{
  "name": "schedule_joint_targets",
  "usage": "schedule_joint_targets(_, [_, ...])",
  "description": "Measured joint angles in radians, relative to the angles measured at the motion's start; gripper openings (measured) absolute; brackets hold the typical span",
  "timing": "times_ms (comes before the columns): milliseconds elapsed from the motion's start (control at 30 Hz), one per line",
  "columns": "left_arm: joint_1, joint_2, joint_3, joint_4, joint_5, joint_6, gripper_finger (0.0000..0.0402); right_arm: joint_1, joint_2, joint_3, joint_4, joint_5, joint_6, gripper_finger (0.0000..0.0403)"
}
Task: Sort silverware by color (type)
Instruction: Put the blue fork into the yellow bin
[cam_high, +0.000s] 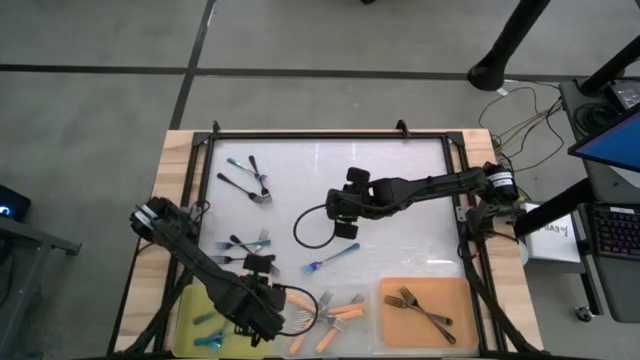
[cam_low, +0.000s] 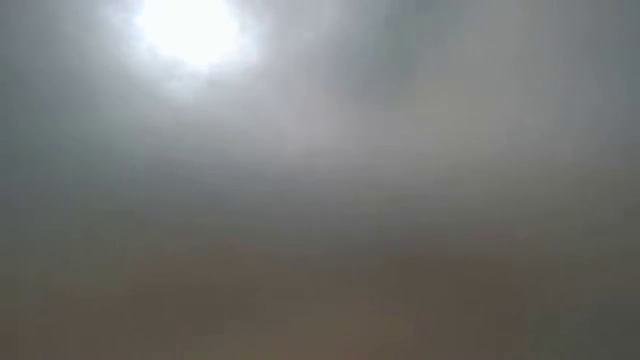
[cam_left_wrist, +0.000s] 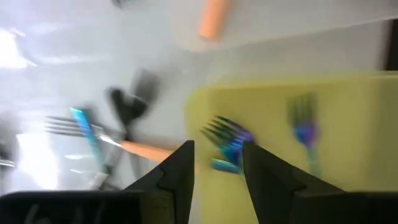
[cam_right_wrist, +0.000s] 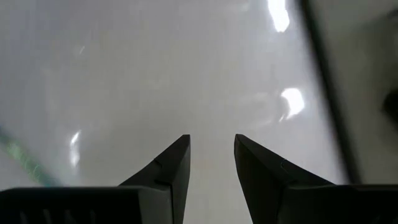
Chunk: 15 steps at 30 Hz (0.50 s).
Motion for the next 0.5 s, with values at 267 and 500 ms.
schedule_joint_targets(267, [0.041, -0.079, -0.120, 0.059, -0.125, 0.109, 0.0116, -0.008, 0.001, -0.070, -0.026, -0.261, 0.065, 0.0116])
schedule_joint_targets(500, [0.048, -0.172, -0.328, 0.308, -0.149, 0.156, 0.0116, 0.024, 0.021, -0.158, 0.234, -0.550, -0.171, 0.0116])
